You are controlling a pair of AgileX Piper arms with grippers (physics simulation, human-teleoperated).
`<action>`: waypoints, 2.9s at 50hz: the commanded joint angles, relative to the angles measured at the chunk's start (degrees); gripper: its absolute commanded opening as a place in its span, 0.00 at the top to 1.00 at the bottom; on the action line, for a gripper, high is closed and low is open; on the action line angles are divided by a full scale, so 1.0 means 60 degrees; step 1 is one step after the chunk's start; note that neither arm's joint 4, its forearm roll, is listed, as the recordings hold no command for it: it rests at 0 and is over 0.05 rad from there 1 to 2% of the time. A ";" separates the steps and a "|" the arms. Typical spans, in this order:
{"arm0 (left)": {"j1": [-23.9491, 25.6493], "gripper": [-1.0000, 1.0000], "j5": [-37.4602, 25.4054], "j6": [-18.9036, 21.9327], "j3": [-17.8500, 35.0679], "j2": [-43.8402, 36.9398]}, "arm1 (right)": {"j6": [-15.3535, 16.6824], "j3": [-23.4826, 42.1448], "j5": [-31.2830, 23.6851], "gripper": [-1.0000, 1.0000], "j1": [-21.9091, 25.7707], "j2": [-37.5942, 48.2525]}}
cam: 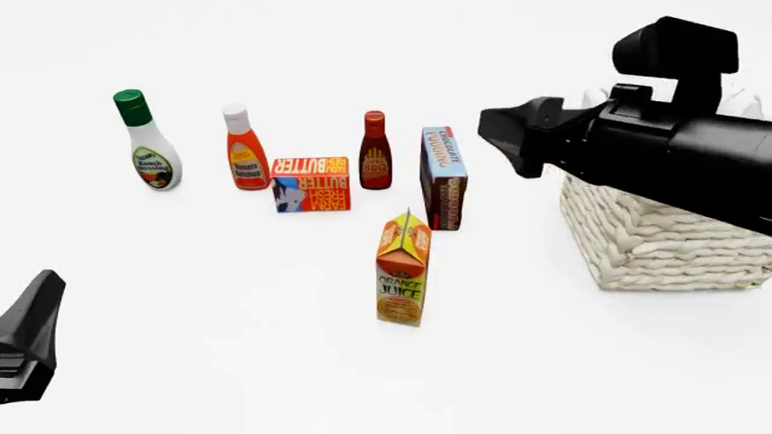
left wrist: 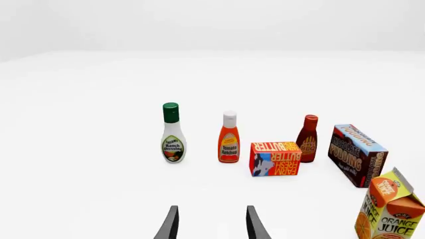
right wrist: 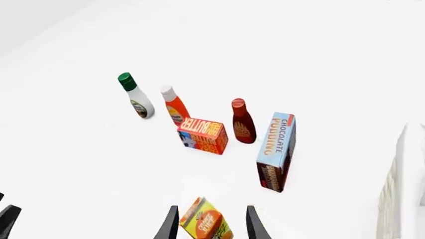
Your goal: Pick the orange juice and place it in the basket.
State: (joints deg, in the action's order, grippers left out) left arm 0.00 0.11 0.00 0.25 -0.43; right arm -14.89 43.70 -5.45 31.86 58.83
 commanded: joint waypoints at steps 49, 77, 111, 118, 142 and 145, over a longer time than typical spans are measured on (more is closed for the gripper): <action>-0.0002 0.00 0.0000 0.0001 0.0000 0.0000 | -0.1810 0.2502 -0.1571 0.00 0.0351 0.1902; -0.0001 0.00 0.0000 0.0000 0.0000 -0.0001 | -0.2255 0.4661 -0.3828 0.00 0.0266 0.3690; -0.0001 0.00 0.0000 -0.0001 0.0000 0.0002 | -0.3847 0.4922 -0.4658 0.00 0.0367 0.4585; 0.0001 0.00 0.0000 0.0002 0.0000 -0.0002 | -0.3740 0.5055 -0.4800 0.00 0.0094 0.4804; -0.0003 0.00 0.0000 0.0001 0.0000 0.0001 | -0.3860 0.4419 -0.4607 0.00 0.0282 0.5388; -0.0001 0.00 0.0000 0.0000 0.0000 0.0001 | -0.3859 0.4475 -0.4634 0.00 0.0321 0.5443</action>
State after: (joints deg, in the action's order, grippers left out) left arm -0.01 0.11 0.01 0.25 -0.43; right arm -37.84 71.37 -33.25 33.26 90.78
